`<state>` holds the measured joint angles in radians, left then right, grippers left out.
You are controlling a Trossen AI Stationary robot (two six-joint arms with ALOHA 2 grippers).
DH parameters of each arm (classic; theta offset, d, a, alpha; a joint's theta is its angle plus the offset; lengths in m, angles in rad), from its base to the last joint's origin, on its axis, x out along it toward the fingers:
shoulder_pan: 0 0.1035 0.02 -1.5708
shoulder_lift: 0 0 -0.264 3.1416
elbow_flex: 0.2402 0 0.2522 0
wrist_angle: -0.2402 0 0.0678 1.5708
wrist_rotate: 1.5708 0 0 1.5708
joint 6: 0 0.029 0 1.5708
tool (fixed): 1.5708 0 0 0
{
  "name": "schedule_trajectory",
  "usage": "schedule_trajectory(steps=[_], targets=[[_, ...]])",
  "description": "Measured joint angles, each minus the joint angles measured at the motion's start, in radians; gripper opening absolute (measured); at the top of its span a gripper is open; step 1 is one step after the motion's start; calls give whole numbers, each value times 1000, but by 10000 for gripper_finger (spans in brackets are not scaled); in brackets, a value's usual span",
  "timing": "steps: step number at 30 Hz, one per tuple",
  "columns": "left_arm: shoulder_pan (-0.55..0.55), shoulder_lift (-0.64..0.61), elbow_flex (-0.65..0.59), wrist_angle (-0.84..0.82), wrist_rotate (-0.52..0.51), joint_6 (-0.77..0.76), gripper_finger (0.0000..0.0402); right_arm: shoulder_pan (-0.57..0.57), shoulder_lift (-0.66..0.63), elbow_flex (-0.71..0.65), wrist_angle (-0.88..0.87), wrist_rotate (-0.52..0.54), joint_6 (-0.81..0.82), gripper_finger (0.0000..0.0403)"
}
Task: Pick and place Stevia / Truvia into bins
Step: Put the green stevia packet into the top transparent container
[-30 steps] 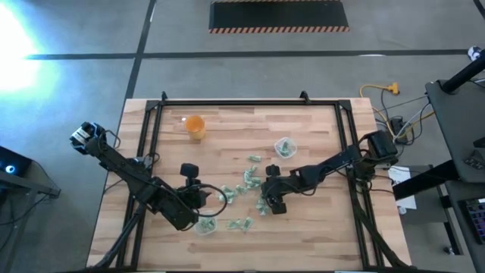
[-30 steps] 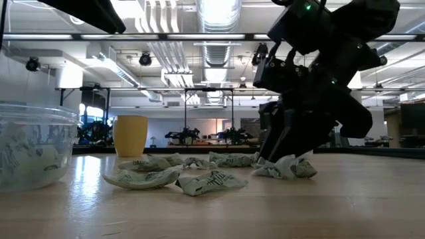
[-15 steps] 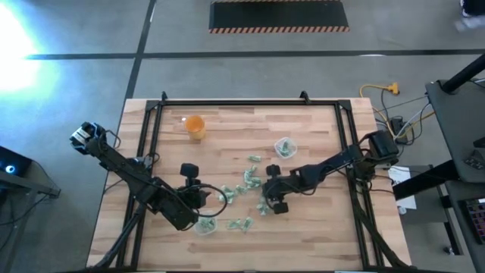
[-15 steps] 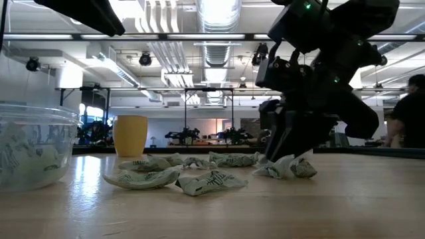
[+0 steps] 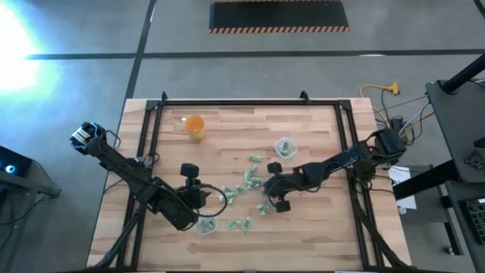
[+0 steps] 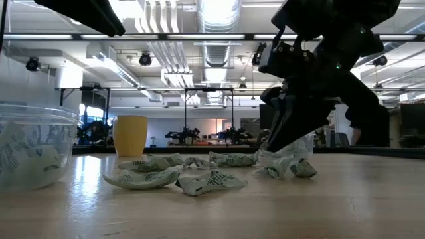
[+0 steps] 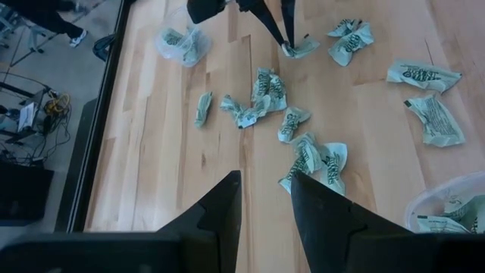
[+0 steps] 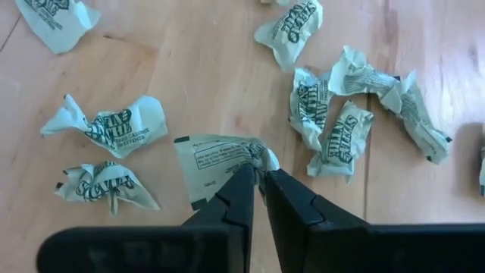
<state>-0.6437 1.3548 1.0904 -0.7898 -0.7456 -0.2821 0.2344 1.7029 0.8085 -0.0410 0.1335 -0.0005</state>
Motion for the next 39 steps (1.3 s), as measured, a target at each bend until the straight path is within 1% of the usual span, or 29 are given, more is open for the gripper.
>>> schedule_trajectory(steps=[3, 5, 12, 14, 17, 22, 24, 25, 27, 33, 39], targets=[[0, 0, 0, 0, 0, 0, 99, 0, -20, 0, -38, 2, -3, 26], [0, 0, 0, 1, 0, 0, 99, 0, -48, 0, -63, 27, -3, 26], [0, 0, 0, 4, 0, 1, 99, 1, -187, 0, -110, 94, -8, 26], [0, 0, 0, 4, 0, 1, 99, 1, -228, 0, -132, 133, -7, 26], [0, 0, 0, 5, 0, 1, 99, 1, -291, -3, -194, 251, -2, 26], [0, 0, 0, 6, 0, 4, 99, -4, -359, -25, -323, 557, 99, 26], [0, 0, 0, 8, -1, 9, 99, -8, -372, -37, -368, 650, 149, 26], [0, 0, 0, 13, -1, 11, 99, -10, -375, -42, -379, 679, 170, 26], [1, -1, 0, 17, -1, 12, 99, -23, -376, -57, -397, 702, 197, 26], [1, -1, -2, 57, -1, 61, 99, -91, -352, -106, -389, 703, 211, 26], [1, -1, -2, 58, -1, 63, 99, -157, -308, -135, -335, 700, 208, 26]])
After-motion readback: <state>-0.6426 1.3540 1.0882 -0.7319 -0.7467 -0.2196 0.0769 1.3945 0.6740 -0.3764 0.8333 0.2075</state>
